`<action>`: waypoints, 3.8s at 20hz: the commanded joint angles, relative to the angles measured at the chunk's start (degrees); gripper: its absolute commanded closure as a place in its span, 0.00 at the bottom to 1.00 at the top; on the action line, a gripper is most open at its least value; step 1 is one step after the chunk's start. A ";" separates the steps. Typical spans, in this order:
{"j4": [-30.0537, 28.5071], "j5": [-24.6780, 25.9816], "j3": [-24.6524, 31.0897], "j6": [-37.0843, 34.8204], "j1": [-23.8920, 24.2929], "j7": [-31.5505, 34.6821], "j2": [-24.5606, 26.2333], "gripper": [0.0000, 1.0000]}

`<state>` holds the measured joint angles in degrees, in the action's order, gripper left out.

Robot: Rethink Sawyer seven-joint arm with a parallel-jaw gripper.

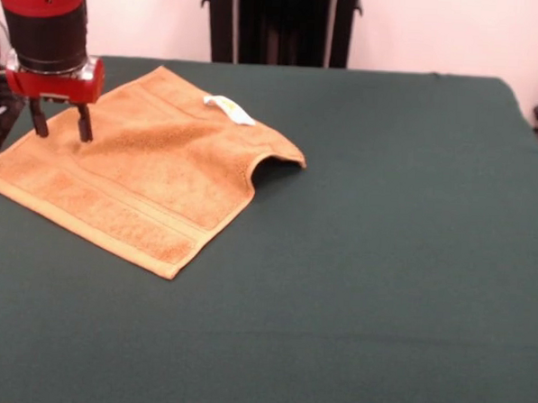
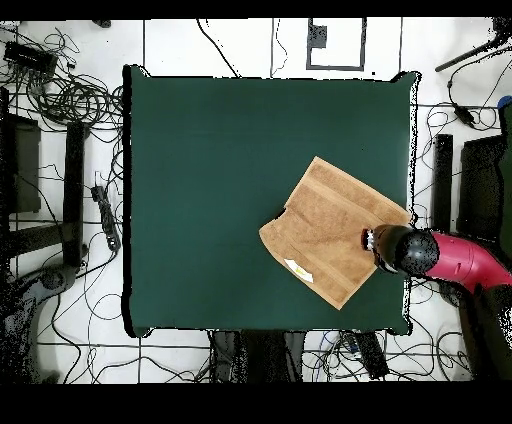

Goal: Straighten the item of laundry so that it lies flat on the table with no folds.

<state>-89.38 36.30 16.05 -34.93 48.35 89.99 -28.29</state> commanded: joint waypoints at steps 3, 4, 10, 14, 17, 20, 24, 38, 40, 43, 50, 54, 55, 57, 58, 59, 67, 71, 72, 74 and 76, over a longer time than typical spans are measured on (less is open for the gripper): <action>-6.93 -0.99 7.66 -3.79 -2.29 -7.79 1.55 0.00; -7.15 -0.81 7.42 -3.45 -2.63 -7.26 1.23 0.00; -8.49 -1.08 6.61 -2.97 -4.58 -3.59 -0.30 0.00; -8.67 -1.33 6.25 -2.98 -5.51 -2.30 -0.48 0.00; -8.01 -1.57 6.01 -3.46 -5.95 -2.10 -0.13 0.00; -7.62 -1.63 5.71 -3.92 -6.32 -2.14 0.03 0.00; -6.06 -1.07 4.65 -4.34 -7.29 -1.84 1.38 0.00; -7.47 0.39 4.30 7.47 -7.25 3.72 5.80 0.00; -6.99 1.45 4.13 9.91 -6.50 3.40 7.38 0.00; -6.29 2.36 3.58 11.65 -5.98 2.81 8.95 0.00; -4.89 3.26 2.15 12.96 -6.34 2.62 11.07 0.00; -6.27 1.97 2.73 11.64 -6.10 2.79 9.48 0.00; -6.55 1.45 3.13 10.87 -5.98 2.53 8.76 0.00; -7.80 0.62 3.75 9.99 -5.58 2.31 7.21 0.00; -8.26 0.25 3.98 9.51 -5.47 2.21 6.56 0.00; -8.24 -0.30 4.34 8.79 -5.45 2.06 6.26 0.00; -10.15 -1.46 4.65 8.16 -5.67 2.93 3.18 0.00; -10.18 -2.38 4.54 6.04 -6.38 3.05 1.75 0.00; -10.15 -2.50 4.49 5.85 -6.51 3.14 1.54 0.00; -10.77 -2.87 4.53 5.69 -6.62 3.42 0.67 0.00; -11.42 -3.26 4.53 5.25 -6.90 3.67 -0.53 0.00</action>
<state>-95.03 35.92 17.29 -28.41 44.37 89.99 -28.09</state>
